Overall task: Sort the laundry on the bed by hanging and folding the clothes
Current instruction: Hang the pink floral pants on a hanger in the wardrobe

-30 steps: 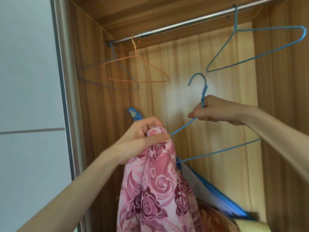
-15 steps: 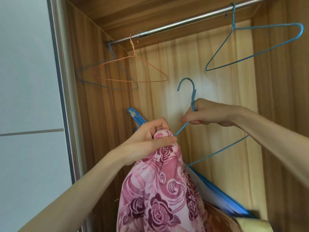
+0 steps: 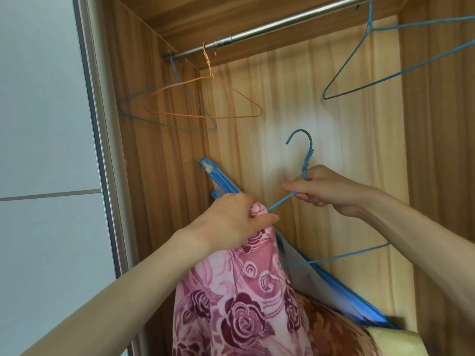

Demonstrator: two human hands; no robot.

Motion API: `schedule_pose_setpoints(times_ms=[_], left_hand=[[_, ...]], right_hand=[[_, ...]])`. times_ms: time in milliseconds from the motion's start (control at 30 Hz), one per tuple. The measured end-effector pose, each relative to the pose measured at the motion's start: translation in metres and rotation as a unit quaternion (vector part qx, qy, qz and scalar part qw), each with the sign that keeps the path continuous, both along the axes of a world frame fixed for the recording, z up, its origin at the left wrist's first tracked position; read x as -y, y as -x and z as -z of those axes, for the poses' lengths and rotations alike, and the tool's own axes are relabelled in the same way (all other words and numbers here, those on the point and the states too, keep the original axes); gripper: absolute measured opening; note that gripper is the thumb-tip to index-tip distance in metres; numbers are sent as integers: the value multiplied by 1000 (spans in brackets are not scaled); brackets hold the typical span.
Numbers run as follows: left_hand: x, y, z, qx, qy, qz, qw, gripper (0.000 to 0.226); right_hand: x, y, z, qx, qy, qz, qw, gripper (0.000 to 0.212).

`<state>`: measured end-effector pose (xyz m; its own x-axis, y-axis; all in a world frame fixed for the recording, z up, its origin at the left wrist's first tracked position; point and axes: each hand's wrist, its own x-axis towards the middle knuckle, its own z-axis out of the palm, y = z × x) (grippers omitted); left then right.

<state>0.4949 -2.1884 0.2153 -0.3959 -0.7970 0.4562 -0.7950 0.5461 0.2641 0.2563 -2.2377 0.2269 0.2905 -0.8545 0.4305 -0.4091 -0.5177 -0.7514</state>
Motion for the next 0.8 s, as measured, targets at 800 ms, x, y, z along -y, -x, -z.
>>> schedule_pose_setpoints(times_ms=[800], left_hand=[[4, -21, -27, -263, 238, 112, 928, 44]], right_hand=[[-21, -8, 105, -195, 634, 89, 743, 16]])
